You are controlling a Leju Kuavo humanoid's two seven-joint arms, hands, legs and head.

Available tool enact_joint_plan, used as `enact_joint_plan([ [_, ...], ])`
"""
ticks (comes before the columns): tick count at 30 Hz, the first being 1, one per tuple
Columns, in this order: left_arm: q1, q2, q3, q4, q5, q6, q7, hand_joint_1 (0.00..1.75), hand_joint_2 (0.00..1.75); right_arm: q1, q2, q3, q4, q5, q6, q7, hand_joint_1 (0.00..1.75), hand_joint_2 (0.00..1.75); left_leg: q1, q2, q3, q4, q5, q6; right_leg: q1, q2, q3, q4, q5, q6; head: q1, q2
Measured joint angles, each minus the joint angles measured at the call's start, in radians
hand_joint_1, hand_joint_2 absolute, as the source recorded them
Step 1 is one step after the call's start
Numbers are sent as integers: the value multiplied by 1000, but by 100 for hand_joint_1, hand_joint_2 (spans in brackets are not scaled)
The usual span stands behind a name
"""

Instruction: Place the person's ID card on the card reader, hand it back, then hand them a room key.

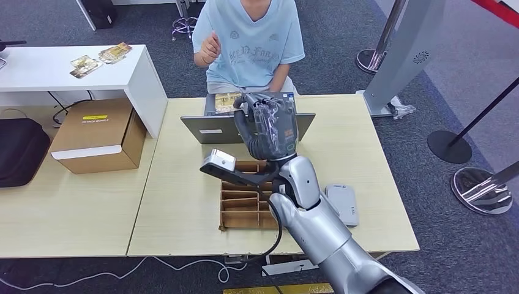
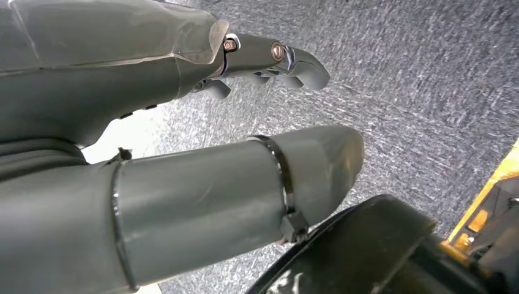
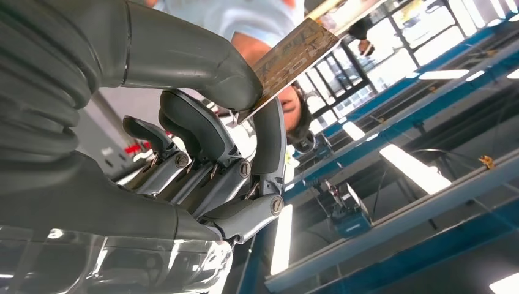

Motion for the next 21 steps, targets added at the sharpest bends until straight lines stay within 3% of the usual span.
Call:
enact_joint_plan([
  [10, -18, 0, -22, 0, 5, -13, 0, 0, 0, -267, 49, -20, 319, 59, 110, 97, 175, 175, 0, 0, 0, 0, 1, 0, 0, 0, 0, 1, 1, 0, 0, 0],
  [21, -21, 1, -23, 0, 18, -22, 20, 0, 0, -425, 82, -68, 589, 31, 181, 195, 175, 175, 0, 0, 0, 0, 1, 0, 0, 0, 0, 1, 1, 0, 0, 0],
])
